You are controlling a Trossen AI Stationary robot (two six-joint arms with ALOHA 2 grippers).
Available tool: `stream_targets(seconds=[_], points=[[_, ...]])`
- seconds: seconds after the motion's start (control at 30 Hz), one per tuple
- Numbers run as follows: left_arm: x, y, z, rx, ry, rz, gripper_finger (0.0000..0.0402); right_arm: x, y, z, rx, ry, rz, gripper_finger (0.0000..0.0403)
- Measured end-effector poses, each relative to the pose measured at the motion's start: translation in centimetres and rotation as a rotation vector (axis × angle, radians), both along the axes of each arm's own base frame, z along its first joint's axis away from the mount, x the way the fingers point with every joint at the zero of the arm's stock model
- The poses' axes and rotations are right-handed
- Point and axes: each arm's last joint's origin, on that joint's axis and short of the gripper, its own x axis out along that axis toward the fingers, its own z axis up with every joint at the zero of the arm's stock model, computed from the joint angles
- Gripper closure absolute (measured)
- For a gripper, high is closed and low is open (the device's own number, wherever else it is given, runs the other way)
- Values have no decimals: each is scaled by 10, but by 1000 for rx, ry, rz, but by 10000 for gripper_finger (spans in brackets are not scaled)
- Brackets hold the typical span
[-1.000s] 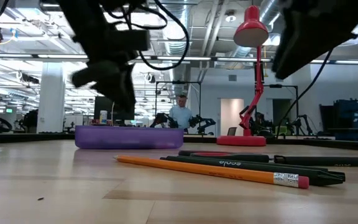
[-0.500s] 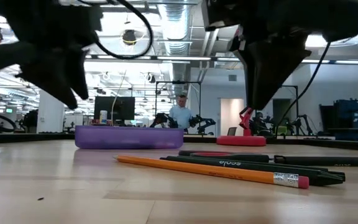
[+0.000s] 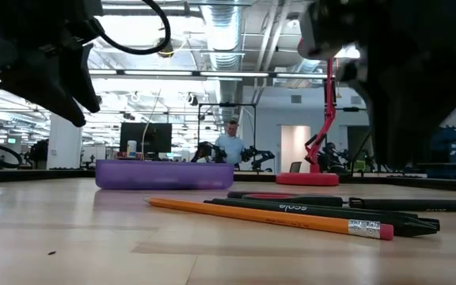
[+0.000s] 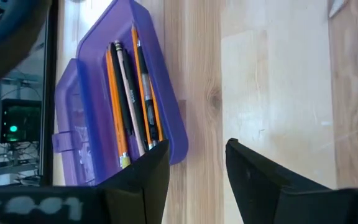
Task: Pick & place school supplies into a supply box
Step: Put the black pen into the purple supply box
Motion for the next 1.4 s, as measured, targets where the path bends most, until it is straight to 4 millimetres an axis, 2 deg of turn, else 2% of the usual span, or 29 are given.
stream_targets(seconds=[0.1, 0.23, 0.63, 1.07, 1.4], points=[[0, -1, 0, 16, -13, -4, 255, -7, -2, -17, 16, 19, -7, 321], [0, -1, 0, 13, -15, -1, 255, -14, -8, -26, -14, 55, -45, 321], [0, -1, 0, 4, -27, 14, 255, -19, -18, -32, -47, 94, -33, 320], [-2, 0, -2, 11, -24, 16, 255, -31, -26, -10, -94, 87, -76, 320], [-2, 1, -4, 5, -25, 23, 255, -40, -39, -37, -46, 96, -99, 320]])
